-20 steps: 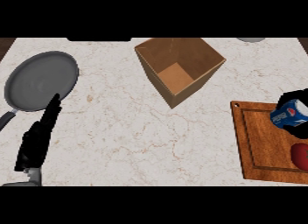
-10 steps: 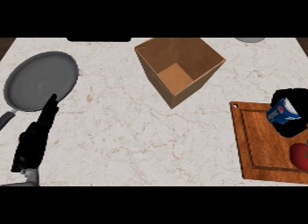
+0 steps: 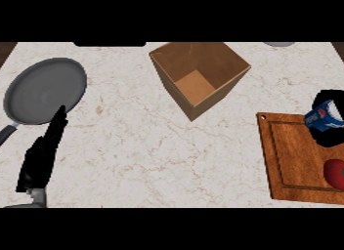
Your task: Pick the can from the cutting board and place it in the cardboard box
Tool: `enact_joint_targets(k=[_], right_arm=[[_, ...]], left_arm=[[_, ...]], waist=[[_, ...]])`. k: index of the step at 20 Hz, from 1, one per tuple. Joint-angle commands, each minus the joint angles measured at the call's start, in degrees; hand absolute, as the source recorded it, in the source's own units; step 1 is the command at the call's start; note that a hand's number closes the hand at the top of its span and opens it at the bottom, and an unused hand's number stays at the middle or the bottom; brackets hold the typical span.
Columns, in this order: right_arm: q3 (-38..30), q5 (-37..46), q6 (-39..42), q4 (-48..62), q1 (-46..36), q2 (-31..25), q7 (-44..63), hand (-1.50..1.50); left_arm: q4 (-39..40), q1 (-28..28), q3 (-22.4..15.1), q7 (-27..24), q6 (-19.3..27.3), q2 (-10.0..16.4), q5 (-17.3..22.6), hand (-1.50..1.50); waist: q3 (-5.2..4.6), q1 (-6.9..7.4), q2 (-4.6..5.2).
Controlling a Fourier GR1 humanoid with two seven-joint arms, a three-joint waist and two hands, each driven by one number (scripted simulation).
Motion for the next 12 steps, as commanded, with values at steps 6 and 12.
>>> enact_joint_targets(k=[6, 12], right_arm=[[-6.61, -17.11, 2.88, -11.38, -5.84, 6.88, -4.36, 1.50], [-6.52, -24.12, 8.82, -21.99, -7.08, 9.52, 0.51, 1.50]], left_arm=[[1.00, -1.40, 0.15, 1.16, -0.64, 0.48, -0.45, 0.00], [-3.31, 1.72, -2.32, 1.90, 1.30, -2.34, -2.31, 0.00]], waist=[[0.05, -0.17, -0.08], [0.03, -0.06, -0.13]])
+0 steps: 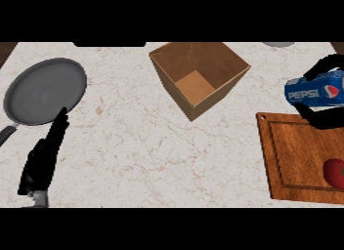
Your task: Pick the can from the cutting board and place it in the cardboard box
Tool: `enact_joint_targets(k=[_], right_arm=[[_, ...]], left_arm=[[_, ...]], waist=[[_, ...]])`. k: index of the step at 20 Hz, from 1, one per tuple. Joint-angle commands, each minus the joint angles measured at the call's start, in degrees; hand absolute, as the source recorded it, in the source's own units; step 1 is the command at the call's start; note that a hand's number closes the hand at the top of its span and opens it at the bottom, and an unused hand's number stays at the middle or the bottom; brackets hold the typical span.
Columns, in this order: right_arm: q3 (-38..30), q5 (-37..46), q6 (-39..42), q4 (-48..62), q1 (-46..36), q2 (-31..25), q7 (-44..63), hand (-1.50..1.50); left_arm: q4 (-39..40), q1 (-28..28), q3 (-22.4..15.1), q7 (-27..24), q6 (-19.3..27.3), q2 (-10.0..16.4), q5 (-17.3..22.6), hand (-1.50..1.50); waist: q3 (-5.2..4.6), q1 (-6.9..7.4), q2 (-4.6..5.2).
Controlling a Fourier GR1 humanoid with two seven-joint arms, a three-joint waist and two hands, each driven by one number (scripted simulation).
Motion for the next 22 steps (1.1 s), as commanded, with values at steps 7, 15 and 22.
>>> enact_joint_targets(k=[7, 15, 22], right_arm=[[5.44, -1.70, 1.30, 2.09, -18.84, 6.64, 14.47, 1.50], [9.20, 2.31, -1.27, 16.04, -31.10, 11.44, 19.42, 1.50], [12.46, 8.56, -10.39, 36.28, -36.03, 18.16, 15.31, 1.50]], left_arm=[[1.41, -0.65, 0.38, -1.89, -1.03, -0.37, 0.12, 0.00], [3.42, -3.12, 0.27, -1.34, -1.32, -0.69, -0.88, 0.00], [0.54, -3.33, 0.89, 0.71, -2.52, 0.24, -0.18, 0.00]], waist=[[-0.01, 1.00, 0.29], [0.00, 0.87, 0.37], [0.00, 2.05, 0.72]])
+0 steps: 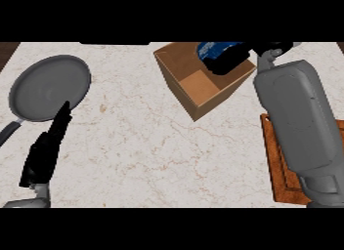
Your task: Pick the can from the cutting board and place it in the cardboard box
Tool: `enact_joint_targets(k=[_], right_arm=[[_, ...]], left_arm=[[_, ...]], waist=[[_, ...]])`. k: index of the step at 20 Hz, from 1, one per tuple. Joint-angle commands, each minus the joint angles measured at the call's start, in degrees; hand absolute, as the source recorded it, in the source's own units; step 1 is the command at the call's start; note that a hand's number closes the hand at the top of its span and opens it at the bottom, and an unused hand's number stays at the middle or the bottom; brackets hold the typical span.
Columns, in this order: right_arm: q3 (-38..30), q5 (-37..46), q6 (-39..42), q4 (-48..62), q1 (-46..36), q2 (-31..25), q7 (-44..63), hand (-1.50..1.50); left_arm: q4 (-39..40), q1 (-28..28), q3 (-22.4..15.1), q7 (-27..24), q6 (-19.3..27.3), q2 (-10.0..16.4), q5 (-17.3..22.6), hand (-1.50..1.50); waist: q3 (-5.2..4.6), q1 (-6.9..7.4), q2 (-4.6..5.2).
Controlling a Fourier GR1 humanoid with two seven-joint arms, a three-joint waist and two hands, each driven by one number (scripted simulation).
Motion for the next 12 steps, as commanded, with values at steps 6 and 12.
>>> enact_joint_targets(k=[6, 12], right_arm=[[0.84, 5.96, -11.33, 24.41, -4.78, 5.36, -4.66, 1.50], [-5.28, 3.67, -16.14, 39.40, -12.80, 5.13, -8.33, -1.50]], left_arm=[[-1.53, 0.23, -0.79, 1.69, 0.73, -0.95, -1.33, 0.00], [-0.25, -2.48, 0.42, 1.06, -2.26, 0.74, 0.67, 0.00]], waist=[[0.02, 0.48, 0.31], [0.02, 1.27, 0.63]])
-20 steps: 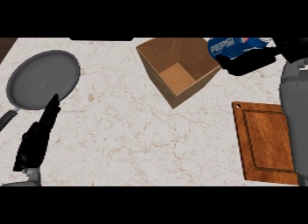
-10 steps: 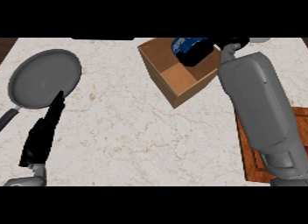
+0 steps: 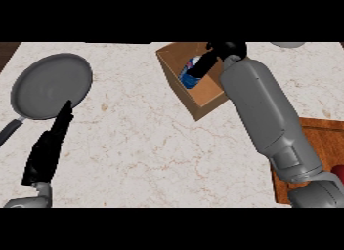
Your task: Pick the can from the cutting board and place it in the cardboard box
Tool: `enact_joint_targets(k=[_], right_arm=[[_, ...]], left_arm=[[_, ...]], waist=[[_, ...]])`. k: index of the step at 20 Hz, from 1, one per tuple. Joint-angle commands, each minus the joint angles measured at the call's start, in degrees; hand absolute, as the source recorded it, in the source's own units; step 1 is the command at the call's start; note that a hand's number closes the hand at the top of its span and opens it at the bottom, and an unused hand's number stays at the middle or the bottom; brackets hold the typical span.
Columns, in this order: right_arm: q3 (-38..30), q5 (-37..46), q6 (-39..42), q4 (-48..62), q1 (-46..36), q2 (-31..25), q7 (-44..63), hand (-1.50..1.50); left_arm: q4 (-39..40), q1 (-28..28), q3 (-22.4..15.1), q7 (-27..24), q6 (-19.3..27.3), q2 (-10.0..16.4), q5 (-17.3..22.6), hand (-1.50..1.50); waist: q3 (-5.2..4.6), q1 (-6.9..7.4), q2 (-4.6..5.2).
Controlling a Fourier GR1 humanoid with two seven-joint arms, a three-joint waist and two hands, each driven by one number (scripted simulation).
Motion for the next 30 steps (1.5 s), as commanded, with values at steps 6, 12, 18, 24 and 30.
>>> enact_joint_targets(k=[6, 12, 18, 24, 30], right_arm=[[-7.91, -5.60, -14.79, 10.33, -2.79, 3.29, -9.07, -1.50], [-17.14, -14.16, -18.26, 6.23, -3.01, 0.60, -13.22, -1.50], [-24.56, -23.12, -14.33, 4.05, -0.15, -5.26, -19.42, -1.50], [-29.15, -26.57, -12.63, 4.23, 2.36, -15.65, -18.33, -1.50], [-32.82, -32.91, -2.75, 3.60, 11.14, -22.88, -24.94, -1.50]], left_arm=[[0.56, 0.69, -0.01, -0.59, -0.18, -0.19, -0.33, 0.00], [-0.75, 1.34, 0.83, -1.31, -0.09, 0.27, 0.00, 0.00], [2.55, 1.63, 2.47, -3.77, -0.04, 0.44, 0.74, 0.00], [-0.65, -0.26, 1.24, 1.52, 0.13, 0.02, -0.22, 0.00], [-0.47, 1.76, 0.11, -0.31, 0.41, -1.54, -0.68, 0.00]], waist=[[0.03, 0.78, 0.36], [0.05, -0.38, -0.17], [0.03, -1.37, -0.34], [0.05, -1.56, -0.45], [0.06, -1.62, -0.46]])
